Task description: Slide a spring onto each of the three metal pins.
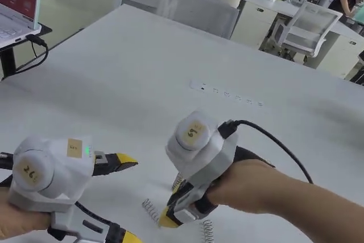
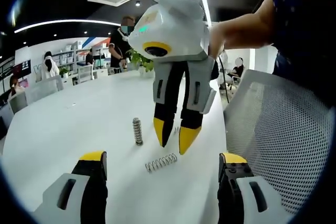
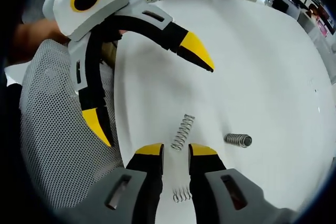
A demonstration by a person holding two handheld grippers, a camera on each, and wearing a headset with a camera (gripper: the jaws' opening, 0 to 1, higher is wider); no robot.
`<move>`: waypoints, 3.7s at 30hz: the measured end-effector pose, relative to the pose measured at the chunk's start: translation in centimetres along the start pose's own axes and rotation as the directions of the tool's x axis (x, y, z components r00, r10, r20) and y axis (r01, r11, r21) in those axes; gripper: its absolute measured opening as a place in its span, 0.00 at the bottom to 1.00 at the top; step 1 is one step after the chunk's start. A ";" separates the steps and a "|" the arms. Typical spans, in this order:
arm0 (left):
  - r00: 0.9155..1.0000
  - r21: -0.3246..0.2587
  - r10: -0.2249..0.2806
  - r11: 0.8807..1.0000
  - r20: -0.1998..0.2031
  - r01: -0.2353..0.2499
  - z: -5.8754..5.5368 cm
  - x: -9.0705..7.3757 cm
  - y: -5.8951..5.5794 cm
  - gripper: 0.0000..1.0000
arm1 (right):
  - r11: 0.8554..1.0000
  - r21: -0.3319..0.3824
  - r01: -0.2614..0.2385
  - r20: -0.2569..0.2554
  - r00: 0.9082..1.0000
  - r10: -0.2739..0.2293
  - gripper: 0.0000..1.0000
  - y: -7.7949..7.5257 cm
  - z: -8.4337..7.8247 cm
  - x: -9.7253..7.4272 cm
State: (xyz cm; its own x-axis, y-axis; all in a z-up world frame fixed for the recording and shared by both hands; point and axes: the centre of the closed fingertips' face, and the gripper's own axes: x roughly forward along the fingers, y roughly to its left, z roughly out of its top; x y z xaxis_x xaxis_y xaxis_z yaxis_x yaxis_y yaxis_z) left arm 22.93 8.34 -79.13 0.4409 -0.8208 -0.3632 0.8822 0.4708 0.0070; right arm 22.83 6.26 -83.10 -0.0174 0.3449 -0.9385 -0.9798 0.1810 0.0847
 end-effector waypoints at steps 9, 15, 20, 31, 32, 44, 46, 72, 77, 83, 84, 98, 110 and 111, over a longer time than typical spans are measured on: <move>1.000 -0.009 0.002 1.000 0.001 -0.002 -0.2 0.0 0.1 0.84 | 0.999 0.039 0.017 -0.017 1.000 -0.017 0.15 0.0 -0.4 1.6; 1.000 -0.010 0.005 1.000 0.005 -0.005 -0.2 0.0 0.4 0.84 | 0.997 0.054 0.047 -0.029 0.999 -0.045 0.14 -0.6 -0.4 1.8; 1.000 -0.013 0.004 1.000 0.005 -0.004 -0.2 0.1 0.4 0.83 | 0.997 0.059 0.046 -0.036 0.998 -0.044 0.13 -0.5 -0.4 1.9; 1.000 -0.016 0.000 1.000 0.011 0.000 -0.3 0.2 0.2 0.82 | 0.997 0.028 0.074 -0.055 0.996 -0.072 0.09 -0.6 -0.9 2.3; 1.000 -0.016 0.000 1.000 0.009 0.000 -0.3 0.2 0.2 0.82 | 0.997 0.015 0.075 -0.056 0.996 -0.074 0.09 -0.7 -0.9 2.3; 1.000 -0.003 -0.012 1.000 -0.008 0.012 -0.2 0.2 -0.2 0.79 | 0.997 -0.030 0.075 -0.039 0.996 -0.076 0.08 -0.7 -1.3 1.3; 1.000 -0.004 -0.014 1.000 -0.006 0.014 0.0 0.2 -0.2 0.78 | 0.996 -0.045 0.071 -0.036 0.997 -0.072 0.08 -0.5 -1.3 0.8; 0.995 -0.005 -0.070 0.997 0.073 0.071 5.1 0.2 -0.8 0.53 | 0.976 -0.216 0.036 0.022 0.999 -0.032 0.08 -0.1 -0.4 -6.9; 0.992 0.007 -0.099 0.995 0.077 0.098 5.8 0.5 -1.4 0.47 | 0.968 -0.251 0.026 0.016 1.000 -0.023 0.08 -0.1 -0.9 -7.5; 0.987 0.008 -0.129 0.992 0.093 0.129 6.7 0.8 -2.0 0.37 | 0.961 -0.277 0.010 0.014 1.000 -0.007 0.08 0.4 -1.3 -8.1; 0.986 0.006 -0.137 0.991 0.098 0.137 6.8 0.8 -2.2 0.35 | 0.960 -0.281 0.008 0.018 1.000 -0.003 0.08 0.5 -1.2 -8.2; 0.976 0.039 -0.195 0.981 0.098 0.192 7.4 1.8 -3.6 0.15 | 0.939 -0.343 -0.007 0.034 0.999 0.020 0.08 1.6 -1.5 -9.1; 0.972 0.047 -0.221 0.975 0.083 0.218 7.3 2.2 -4.4 0.06 | 0.919 -0.393 -0.011 0.037 0.999 0.028 0.08 2.0 -1.9 -9.3; 0.972 0.049 -0.222 0.975 0.082 0.218 7.2 2.2 -4.4 0.04 | 0.918 -0.396 -0.010 0.037 0.999 0.027 0.08 2.1 -1.9 -9.3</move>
State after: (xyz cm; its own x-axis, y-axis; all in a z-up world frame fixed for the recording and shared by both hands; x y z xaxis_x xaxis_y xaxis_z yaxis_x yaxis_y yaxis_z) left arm 21.22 2.13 -73.22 0.2462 -0.9284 -0.2784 0.9642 0.2638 -0.0271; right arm 20.53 1.69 -74.87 -0.0361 0.3836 -0.9228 -0.9784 -0.2017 -0.0456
